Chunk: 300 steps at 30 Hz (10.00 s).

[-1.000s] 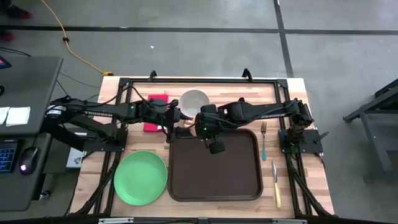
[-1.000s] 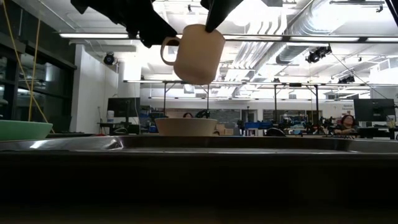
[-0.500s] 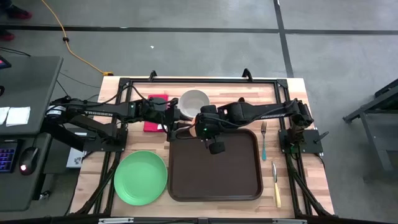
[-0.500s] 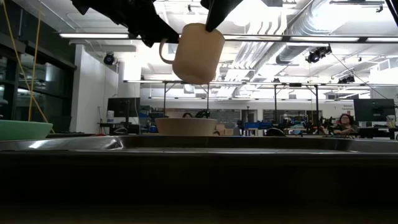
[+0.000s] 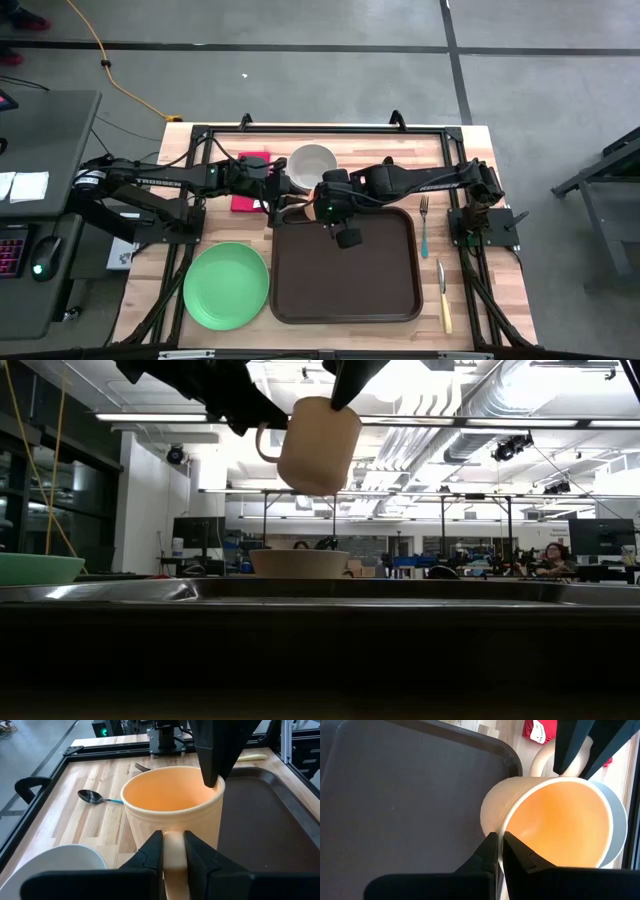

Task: Set up tray
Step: Put the yellow cup on the top left of the brown serving tray, then put the green plate to the bottom right of the yellow cup on the brown serving tray

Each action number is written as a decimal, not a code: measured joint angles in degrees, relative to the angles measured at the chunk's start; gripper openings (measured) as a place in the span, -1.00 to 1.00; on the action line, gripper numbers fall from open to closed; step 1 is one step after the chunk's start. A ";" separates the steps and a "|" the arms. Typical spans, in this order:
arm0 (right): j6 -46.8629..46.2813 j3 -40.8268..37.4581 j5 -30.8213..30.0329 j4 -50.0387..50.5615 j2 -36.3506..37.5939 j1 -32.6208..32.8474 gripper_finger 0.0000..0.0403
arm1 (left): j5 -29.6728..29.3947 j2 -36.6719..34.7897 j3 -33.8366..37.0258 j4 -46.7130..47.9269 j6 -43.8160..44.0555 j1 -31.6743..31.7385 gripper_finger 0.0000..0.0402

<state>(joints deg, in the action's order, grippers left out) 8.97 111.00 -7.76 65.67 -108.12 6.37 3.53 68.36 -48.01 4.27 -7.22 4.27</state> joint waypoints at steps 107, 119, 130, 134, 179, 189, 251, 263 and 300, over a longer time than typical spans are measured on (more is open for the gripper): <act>-18.21 0.00 -0.44 9.97 0.05 -2.36 -1.00 | -15.72 -7.82 30.91 -26.53 6.00 -11.96 -0.60; -19.52 0.00 -0.41 9.96 0.05 -2.36 -1.00 | -20.68 -7.80 30.91 -24.92 6.44 -14.19 -0.59; -19.50 0.00 -0.41 9.96 0.05 -2.36 -1.00 | -21.94 -7.80 33.78 -29.48 6.91 -14.19 -0.58; -19.36 0.00 -0.49 9.94 0.05 -2.36 -1.00 | -21.92 -8.09 39.54 -40.88 8.09 -14.19 -0.59; -19.47 0.00 -0.75 6.79 0.05 -2.64 -1.00 | -20.72 -8.79 42.99 -43.08 10.37 -14.19 -0.57; -19.08 0.00 -1.84 6.69 0.05 -2.64 -1.00 | -23.17 -4.00 41.77 -45.27 11.84 -16.63 -0.56; -17.94 -0.02 -2.15 6.47 0.05 -2.64 -1.00 | -24.07 -2.23 41.18 -41.29 13.49 -17.40 -0.56; -17.92 -0.02 -2.14 6.47 0.05 -2.64 -1.00 | -25.32 -2.25 41.22 -41.31 13.44 -17.40 -0.55; -15.09 -0.04 -2.12 7.26 0.05 -2.64 -1.00 | -8.53 -39.51 41.18 -14.42 13.56 -17.42 0.08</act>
<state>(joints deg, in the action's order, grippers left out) -6.12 110.96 -9.88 72.93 -108.07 3.73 -5.00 28.85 -6.82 -10.14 6.34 -13.15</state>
